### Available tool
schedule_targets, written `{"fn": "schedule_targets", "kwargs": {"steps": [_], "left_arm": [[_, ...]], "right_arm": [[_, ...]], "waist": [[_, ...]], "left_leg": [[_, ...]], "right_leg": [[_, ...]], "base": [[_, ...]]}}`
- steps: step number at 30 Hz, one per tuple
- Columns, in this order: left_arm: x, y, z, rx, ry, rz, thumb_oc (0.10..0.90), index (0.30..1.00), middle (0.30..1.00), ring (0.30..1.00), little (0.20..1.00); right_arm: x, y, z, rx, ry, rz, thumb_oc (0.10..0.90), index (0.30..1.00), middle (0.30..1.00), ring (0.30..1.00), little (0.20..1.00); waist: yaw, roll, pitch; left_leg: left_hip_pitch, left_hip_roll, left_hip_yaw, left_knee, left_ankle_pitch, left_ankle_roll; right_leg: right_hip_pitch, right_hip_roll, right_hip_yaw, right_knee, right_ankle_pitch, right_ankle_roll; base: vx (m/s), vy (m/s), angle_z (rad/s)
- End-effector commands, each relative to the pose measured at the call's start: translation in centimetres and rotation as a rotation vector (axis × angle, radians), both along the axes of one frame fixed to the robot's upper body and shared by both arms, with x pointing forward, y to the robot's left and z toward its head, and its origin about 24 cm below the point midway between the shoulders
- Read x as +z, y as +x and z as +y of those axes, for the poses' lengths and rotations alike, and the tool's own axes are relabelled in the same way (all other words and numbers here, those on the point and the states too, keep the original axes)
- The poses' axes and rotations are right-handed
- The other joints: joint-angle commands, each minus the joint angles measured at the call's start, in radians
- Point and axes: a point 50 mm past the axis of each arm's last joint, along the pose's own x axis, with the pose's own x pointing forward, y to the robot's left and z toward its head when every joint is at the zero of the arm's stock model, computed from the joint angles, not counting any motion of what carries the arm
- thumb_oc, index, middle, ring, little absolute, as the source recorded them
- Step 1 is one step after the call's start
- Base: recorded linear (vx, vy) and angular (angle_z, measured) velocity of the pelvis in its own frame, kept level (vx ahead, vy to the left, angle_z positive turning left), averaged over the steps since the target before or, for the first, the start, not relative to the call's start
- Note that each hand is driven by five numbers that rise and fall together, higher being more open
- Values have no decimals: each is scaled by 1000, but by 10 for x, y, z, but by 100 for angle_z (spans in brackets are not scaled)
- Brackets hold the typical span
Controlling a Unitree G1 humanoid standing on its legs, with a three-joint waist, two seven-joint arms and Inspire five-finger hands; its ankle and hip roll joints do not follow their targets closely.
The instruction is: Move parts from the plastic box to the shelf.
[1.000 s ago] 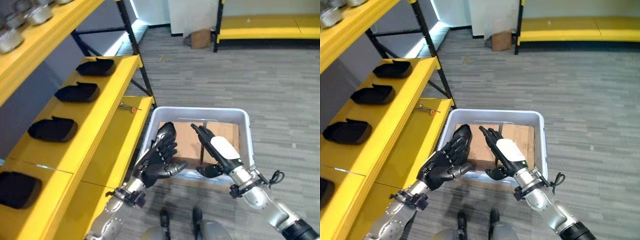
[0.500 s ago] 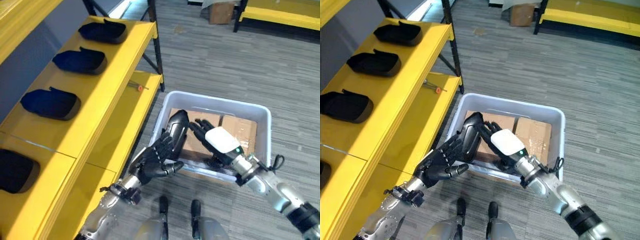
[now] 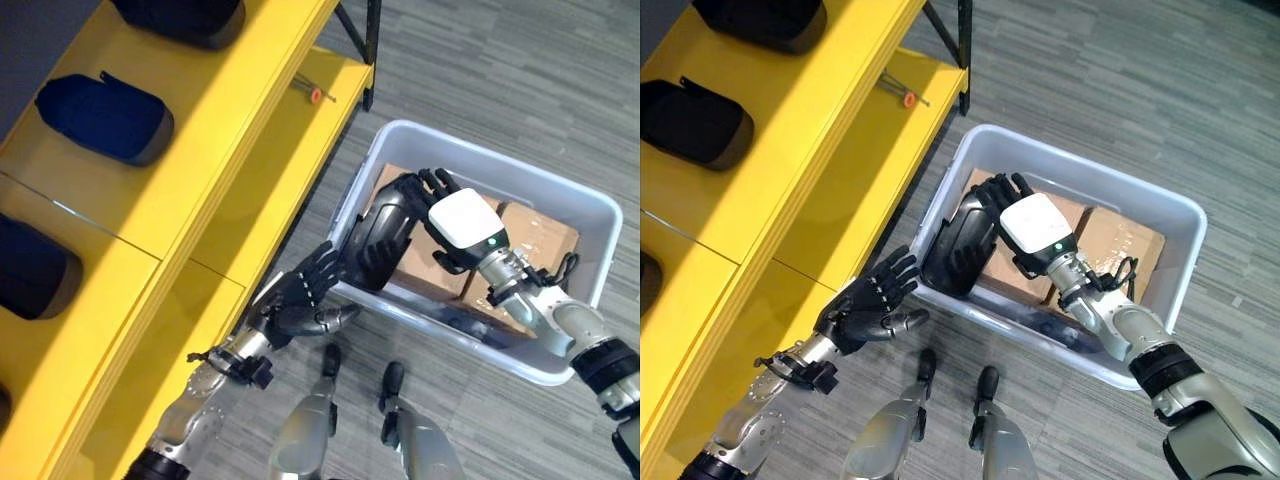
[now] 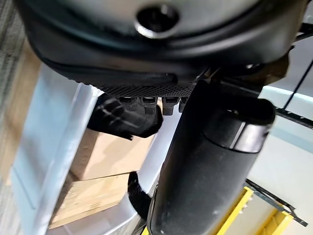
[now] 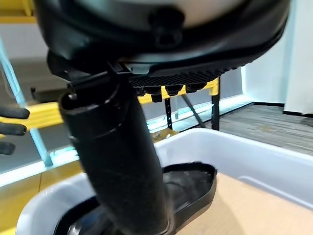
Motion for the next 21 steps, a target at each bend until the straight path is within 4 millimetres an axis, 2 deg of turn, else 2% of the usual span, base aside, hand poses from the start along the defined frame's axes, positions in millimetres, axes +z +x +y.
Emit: {"fn": "schedule_targets", "kwargs": {"steps": [1, 8, 12, 18, 21], "left_arm": [[35, -6, -6, -70, -100, -189, 900, 1000, 1000, 1000, 1000], [30, -7, -4, -97, -78, -167, 900, 1000, 1000, 1000, 1000], [31, -8, -7, -126, -87, -171, 900, 1000, 1000, 1000, 1000], [31, -5, -9, -118, -83, -175, 900, 1000, 1000, 1000, 1000], [32, -4, -10, -134, -68, -182, 900, 1000, 1000, 1000, 1000]], "right_arm": [[38, 6, 4, 37, -130, -137, 900, 1000, 1000, 1000, 1000], [49, 15, -13, -40, -182, -145, 900, 1000, 1000, 1000, 1000], [66, 17, -11, -42, -213, -224, 900, 1000, 1000, 1000, 1000], [68, 21, -10, -74, -252, -215, 900, 1000, 1000, 1000, 1000], [68, 26, -18, -137, -272, -210, 900, 1000, 1000, 1000, 1000]], "waist": [[13, 5, -62], [31, 21, -18], [30, 32, 11], [33, 33, 28], [43, 34, 28]], "left_leg": [[-102, -32, -7, 35, 25, -14], [-150, -36, -19, 35, 46, -10], [-189, -37, -18, 40, 58, -11], [-229, -35, -15, 44, 68, -13], [-249, -38, -20, 42, 72, -12]], "right_leg": [[-66, 4, -21, 174, -86, 1], [-151, 12, -29, 242, -94, -2], [-206, 16, -31, 279, -99, -4], [-250, 17, -36, 301, -100, -2], [-271, 18, -41, 309, -100, -2]], "base": [[-47, -50, 8], [-58, -23, 7], [-75, 24, 3], [-43, -4, 0], [-35, -47, 6]]}}
